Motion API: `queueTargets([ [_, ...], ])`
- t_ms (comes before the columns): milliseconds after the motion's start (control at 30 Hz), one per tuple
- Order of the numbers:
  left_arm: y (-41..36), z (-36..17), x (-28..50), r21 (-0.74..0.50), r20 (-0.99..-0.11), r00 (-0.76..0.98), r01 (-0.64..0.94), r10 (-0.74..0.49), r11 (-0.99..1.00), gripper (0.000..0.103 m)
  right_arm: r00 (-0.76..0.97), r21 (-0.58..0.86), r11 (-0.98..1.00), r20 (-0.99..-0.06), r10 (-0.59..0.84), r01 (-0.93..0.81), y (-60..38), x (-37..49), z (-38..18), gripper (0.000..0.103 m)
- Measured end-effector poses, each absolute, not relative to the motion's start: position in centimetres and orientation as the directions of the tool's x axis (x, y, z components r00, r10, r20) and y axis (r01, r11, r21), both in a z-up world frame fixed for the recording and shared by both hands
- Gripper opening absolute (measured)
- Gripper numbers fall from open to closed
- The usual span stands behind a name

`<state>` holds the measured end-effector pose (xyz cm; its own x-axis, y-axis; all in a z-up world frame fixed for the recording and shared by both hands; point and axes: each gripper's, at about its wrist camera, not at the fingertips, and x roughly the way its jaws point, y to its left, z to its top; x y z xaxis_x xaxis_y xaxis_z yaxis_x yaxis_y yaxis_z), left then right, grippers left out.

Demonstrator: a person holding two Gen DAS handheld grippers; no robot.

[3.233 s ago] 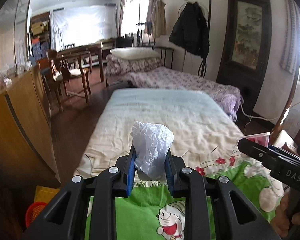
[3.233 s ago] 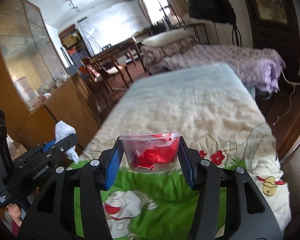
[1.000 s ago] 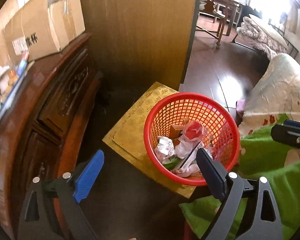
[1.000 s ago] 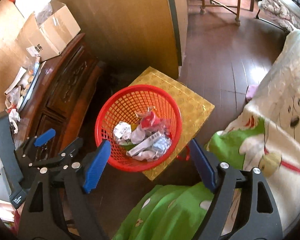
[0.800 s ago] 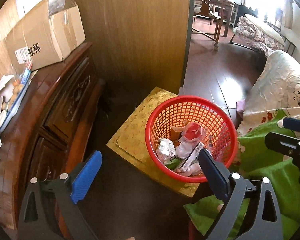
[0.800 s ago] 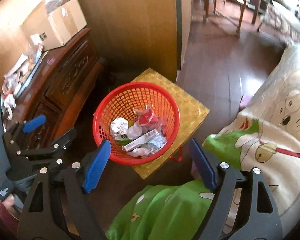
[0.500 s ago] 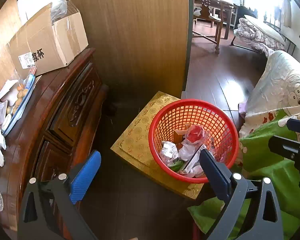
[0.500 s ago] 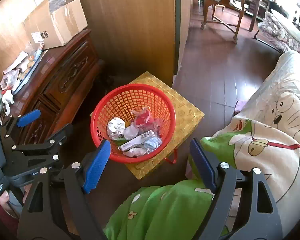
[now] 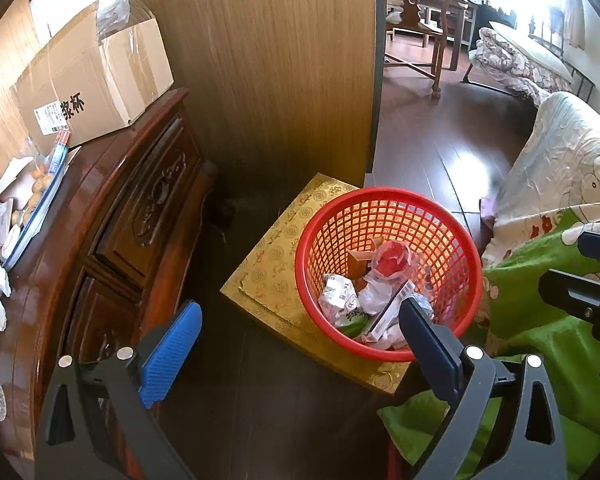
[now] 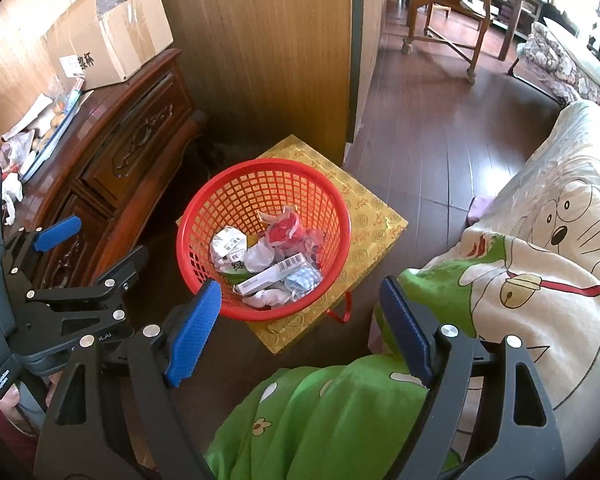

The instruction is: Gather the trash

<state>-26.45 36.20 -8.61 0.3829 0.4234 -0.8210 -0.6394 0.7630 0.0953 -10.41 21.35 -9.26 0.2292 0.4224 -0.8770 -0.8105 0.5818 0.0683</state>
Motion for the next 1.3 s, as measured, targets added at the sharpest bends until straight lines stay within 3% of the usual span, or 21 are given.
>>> queueTargets([
  [1300, 36.1, -9.48, -26.18, 0.105, -0.833, 0.358, -0.645, 0.421, 0.757, 0.097, 0.229, 0.067, 0.581, -0.878, 0.42, -0.811, 21.35, -10.39, -9.21, 0.079],
])
